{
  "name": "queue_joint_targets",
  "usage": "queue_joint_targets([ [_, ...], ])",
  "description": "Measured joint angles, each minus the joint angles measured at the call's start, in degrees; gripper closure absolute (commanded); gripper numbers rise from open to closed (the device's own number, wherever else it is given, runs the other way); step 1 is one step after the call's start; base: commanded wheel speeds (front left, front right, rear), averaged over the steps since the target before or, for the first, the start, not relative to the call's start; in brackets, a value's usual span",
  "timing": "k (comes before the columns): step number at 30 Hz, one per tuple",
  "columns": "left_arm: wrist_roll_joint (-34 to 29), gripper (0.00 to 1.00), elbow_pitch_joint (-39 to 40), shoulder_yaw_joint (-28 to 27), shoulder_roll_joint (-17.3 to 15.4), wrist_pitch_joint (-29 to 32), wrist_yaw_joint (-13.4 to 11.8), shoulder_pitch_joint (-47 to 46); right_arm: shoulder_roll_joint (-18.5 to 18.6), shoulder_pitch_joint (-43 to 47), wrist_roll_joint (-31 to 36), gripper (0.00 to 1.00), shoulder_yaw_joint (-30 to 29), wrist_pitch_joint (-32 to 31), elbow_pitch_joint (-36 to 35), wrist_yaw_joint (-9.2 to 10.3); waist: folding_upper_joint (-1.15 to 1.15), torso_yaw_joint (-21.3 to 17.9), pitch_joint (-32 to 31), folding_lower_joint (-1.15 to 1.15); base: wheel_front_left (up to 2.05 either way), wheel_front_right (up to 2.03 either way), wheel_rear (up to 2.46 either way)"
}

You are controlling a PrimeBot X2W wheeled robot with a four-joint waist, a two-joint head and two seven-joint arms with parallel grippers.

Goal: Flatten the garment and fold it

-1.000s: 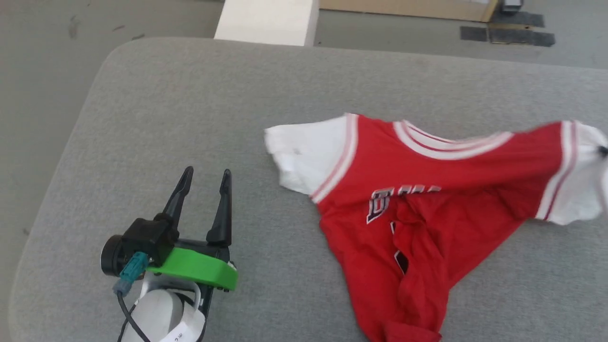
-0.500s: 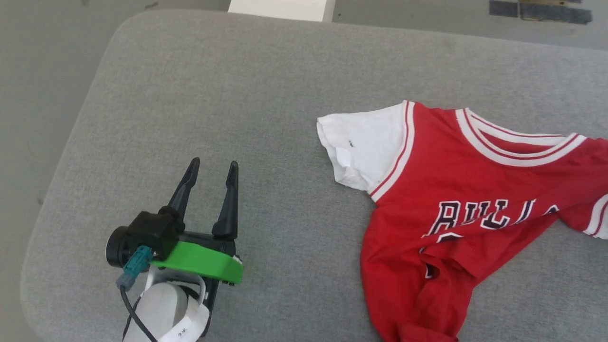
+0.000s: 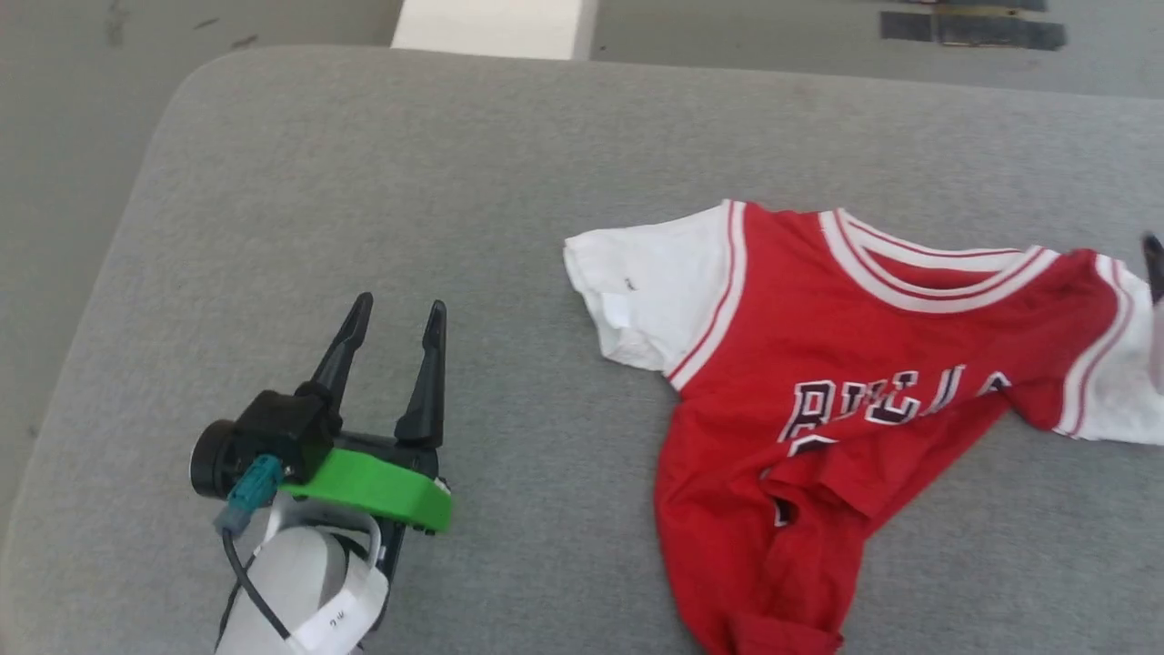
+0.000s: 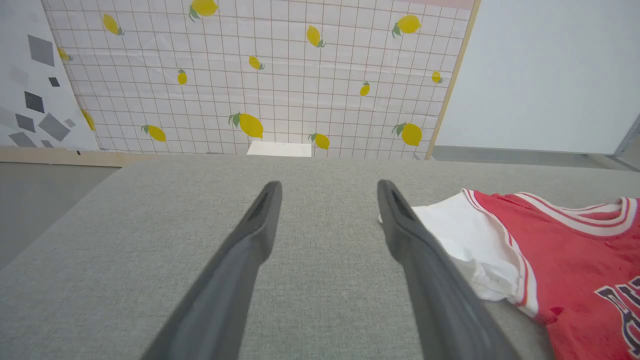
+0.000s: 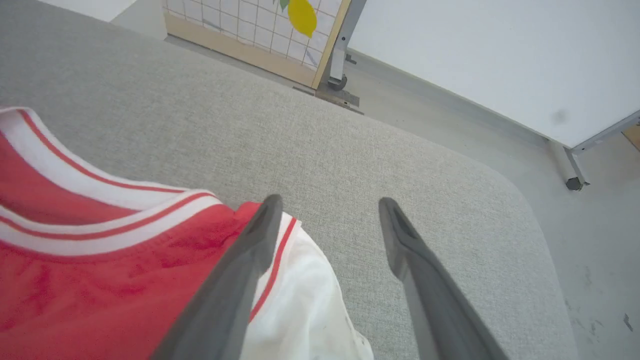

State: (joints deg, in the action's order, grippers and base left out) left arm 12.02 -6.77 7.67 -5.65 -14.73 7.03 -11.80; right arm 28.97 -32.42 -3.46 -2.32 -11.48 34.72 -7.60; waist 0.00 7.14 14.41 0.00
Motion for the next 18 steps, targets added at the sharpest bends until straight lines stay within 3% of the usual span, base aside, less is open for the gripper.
queue_joint_targets([
  [1, 0.9, 0.0, -2.1, 0.8, -1.3, 1.1, 0.0, -1.7, -2.6, 0.4, -3.0, 0.0, 0.0, 5.9, -3.8, 0.0, 0.0, -1.9, -0.7, 0.0, 0.0, 0.0, 0.0],
  [8, 4.6, 0.0, -6.4, 5.6, -7.1, 11.9, 0.0, -7.8, -9.7, 8.5, -6.9, 0.0, -1.9, 16.3, -17.2, 0.01, 0.0, -6.9, -1.5, 0.0, 0.0, 0.0, 0.0],
  [14, 12.5, 0.0, -7.1, 14.0, -14.3, 22.2, 0.1, -16.3, -17.0, 17.8, -7.2, 0.0, -3.9, 20.2, -27.9, 0.01, 0.0, -11.3, -1.2, 0.0, 0.0, 0.0, 0.0],
  [18, 18.5, 0.0, -8.3, 21.2, -19.7, 30.2, 0.1, -22.9, -21.5, 22.5, -6.6, 0.0, -5.4, 20.7, -31.4, 0.02, 0.0, -14.0, -0.5, 0.0, 0.0, 0.0, 0.0],
])
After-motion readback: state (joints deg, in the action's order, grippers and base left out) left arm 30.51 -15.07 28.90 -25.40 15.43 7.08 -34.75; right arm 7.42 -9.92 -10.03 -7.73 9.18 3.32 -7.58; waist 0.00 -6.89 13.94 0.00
